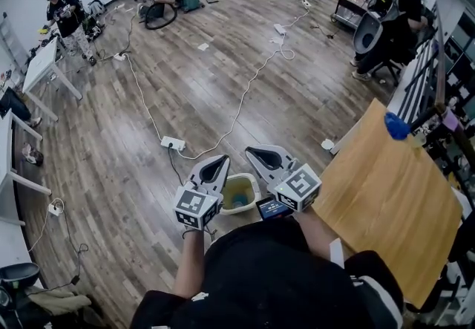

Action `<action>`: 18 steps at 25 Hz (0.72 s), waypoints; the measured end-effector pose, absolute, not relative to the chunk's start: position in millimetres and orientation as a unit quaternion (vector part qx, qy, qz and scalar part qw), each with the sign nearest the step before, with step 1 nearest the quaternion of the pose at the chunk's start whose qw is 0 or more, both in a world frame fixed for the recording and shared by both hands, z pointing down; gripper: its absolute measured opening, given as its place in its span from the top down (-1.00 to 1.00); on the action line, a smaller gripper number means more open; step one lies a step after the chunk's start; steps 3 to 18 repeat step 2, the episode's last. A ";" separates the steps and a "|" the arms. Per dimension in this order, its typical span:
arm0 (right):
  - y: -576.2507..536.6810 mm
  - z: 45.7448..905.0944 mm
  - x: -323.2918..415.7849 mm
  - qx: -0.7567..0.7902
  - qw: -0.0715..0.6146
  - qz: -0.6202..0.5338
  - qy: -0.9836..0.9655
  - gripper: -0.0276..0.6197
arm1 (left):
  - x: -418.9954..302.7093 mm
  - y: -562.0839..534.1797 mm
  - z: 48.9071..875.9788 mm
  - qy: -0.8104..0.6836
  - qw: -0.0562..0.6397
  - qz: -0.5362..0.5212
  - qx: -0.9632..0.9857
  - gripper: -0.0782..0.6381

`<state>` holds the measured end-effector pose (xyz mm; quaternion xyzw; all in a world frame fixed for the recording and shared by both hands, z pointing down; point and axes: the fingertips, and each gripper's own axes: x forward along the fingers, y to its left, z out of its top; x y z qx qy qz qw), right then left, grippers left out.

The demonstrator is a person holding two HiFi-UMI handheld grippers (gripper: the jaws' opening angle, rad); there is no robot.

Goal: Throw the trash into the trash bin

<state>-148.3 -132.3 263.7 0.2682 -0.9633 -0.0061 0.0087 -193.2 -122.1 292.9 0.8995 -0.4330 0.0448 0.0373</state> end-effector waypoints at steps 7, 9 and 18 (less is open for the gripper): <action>-137.5 267.2 -146.9 0.270 0.012 -0.006 -0.963 0.92 | -194.6 -129.7 292.6 -0.436 0.033 0.048 0.898 0.77; -137.5 267.2 -146.9 0.270 0.012 -0.006 -0.963 0.92 | -194.6 -129.7 292.6 -0.436 0.033 0.048 0.898 0.77; -137.5 267.2 -146.9 0.270 0.012 -0.006 -0.963 0.92 | -194.6 -129.7 292.6 -0.436 0.033 0.048 0.898 0.77</action>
